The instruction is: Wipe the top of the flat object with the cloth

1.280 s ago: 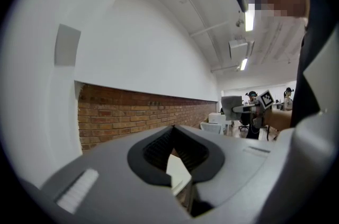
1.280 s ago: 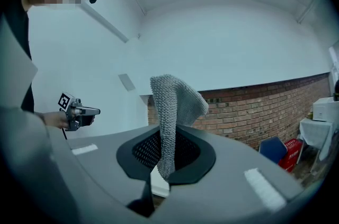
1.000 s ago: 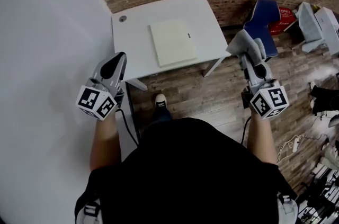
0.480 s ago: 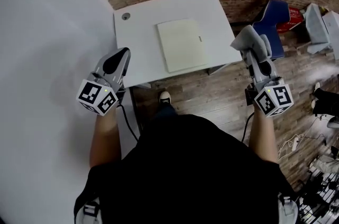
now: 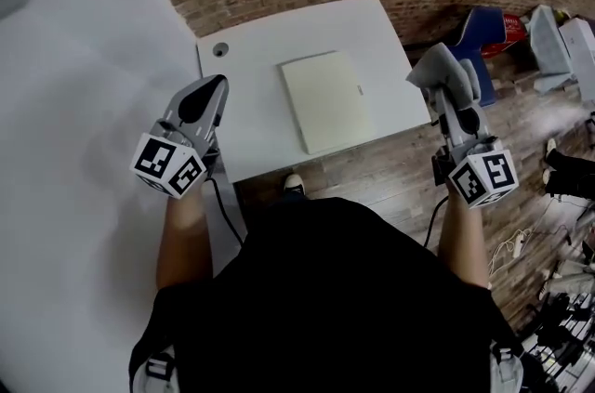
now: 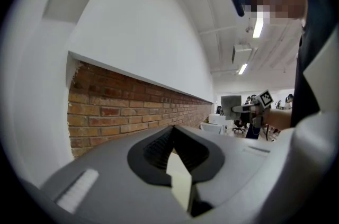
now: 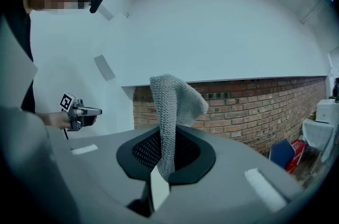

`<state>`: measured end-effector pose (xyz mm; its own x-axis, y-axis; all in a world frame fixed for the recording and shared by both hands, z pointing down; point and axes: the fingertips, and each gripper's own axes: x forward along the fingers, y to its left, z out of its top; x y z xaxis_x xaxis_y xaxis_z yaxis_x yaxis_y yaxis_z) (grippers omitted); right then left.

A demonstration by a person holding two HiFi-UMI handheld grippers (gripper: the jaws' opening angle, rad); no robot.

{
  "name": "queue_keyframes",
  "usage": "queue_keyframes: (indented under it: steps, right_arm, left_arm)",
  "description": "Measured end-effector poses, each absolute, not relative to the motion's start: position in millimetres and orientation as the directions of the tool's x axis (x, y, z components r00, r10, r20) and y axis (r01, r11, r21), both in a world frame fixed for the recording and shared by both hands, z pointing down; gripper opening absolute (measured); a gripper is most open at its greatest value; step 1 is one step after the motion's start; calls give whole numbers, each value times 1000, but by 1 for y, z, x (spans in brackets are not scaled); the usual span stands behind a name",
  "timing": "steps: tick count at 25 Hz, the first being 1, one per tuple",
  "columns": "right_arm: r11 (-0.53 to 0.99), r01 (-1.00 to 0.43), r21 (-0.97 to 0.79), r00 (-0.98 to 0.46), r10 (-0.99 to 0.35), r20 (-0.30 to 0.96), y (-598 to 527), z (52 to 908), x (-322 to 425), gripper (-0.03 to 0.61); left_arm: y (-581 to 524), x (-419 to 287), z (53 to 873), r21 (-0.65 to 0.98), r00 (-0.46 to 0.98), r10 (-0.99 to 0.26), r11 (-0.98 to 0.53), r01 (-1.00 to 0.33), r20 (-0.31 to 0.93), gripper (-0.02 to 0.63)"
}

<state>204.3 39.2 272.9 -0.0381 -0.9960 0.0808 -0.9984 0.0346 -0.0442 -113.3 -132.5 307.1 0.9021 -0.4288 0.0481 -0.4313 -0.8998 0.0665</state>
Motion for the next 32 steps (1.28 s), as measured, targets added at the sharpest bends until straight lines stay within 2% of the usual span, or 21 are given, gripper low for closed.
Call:
queue_keyframes:
  steps: [9, 21, 32]
  right_arm:
    - [12, -999, -49, -16, -997, 76, -7, 267, 189, 9]
    - [-14, -999, -48, 11, -998, 60, -8, 252, 179, 9]
    - [40, -998, -54, -41, -999, 25, -29, 246, 191, 9]
  left_arm:
    - [-197, -118, 289, 57, 916, -401, -914, -401, 19, 2]
    - [-211, -112, 277, 67, 941, -339, -939, -339, 6, 2]
    - [-212, -108, 272, 56, 928, -372, -927, -372, -1, 1]
